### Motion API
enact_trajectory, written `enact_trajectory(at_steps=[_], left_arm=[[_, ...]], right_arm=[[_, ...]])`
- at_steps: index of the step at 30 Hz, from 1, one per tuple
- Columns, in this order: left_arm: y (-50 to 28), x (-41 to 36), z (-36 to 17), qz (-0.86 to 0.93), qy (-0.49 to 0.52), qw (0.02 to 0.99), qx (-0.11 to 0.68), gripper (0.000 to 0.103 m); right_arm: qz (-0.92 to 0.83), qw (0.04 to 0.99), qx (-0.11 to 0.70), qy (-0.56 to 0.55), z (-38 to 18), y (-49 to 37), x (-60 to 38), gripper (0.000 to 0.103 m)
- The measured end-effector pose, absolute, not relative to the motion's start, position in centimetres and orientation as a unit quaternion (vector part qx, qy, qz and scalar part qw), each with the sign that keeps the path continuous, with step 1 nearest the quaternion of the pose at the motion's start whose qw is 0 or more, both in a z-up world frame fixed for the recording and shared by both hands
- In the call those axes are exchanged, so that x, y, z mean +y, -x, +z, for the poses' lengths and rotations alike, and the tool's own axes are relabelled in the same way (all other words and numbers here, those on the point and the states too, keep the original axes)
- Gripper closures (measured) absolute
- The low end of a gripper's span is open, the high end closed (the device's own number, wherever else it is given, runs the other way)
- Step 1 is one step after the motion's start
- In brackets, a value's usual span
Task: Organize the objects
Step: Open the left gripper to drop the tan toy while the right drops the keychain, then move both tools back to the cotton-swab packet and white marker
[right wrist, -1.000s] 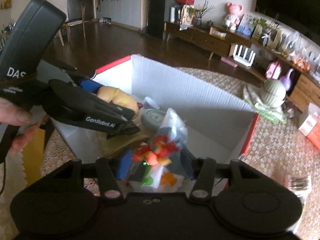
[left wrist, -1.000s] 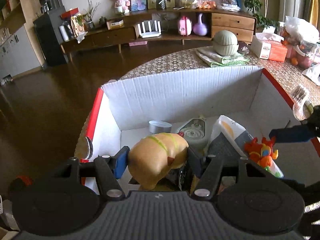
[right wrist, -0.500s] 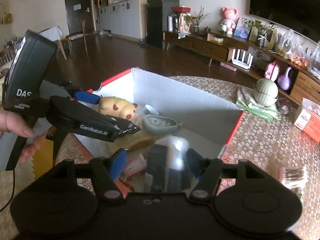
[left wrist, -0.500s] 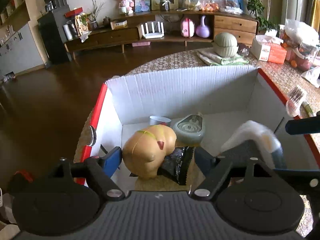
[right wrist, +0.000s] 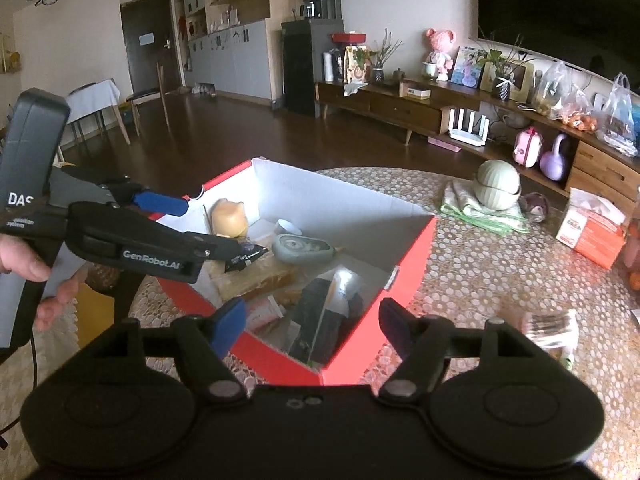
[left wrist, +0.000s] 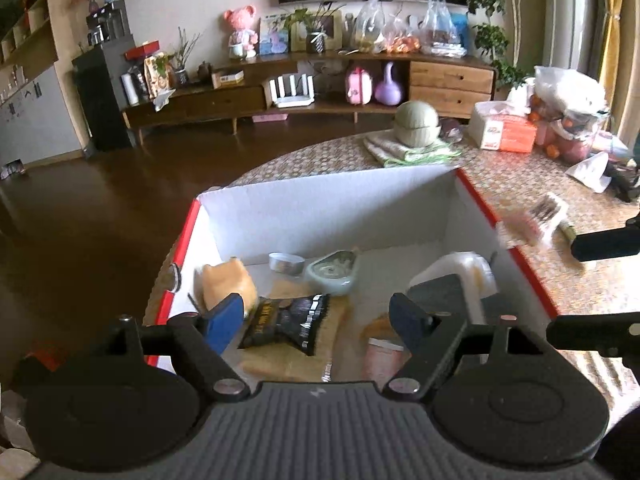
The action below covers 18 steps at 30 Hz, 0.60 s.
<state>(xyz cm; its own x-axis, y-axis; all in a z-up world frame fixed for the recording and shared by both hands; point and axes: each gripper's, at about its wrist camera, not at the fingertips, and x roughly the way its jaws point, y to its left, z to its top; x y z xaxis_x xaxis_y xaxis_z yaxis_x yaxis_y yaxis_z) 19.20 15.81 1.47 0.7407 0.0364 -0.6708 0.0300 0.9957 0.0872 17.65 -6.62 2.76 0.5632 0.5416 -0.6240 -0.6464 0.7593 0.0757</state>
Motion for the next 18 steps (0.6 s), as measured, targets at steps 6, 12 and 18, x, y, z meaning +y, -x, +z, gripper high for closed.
enact_trajectory(at_steps=[6,12,18], left_arm=[[-17.3,13.8,2.9,-0.018,-0.035,0.939,0.341,0.024],[-15.8,11.4,3.8,-0.041,-0.028,0.942,0.332,0.024],[-14.5,9.1,3.7,-0.060,-0.021,0.942,0.329,0.018]], right_arm=[[0.335,0.885,0.316,0.070,3.6,-16.2,-8.9,0.029],[0.329,0.890,0.312,0.058,3.8,-14.6,-11.7,0.021],[0.309,0.898,0.310,0.053,3.0,-13.1,-15.1,0.008]])
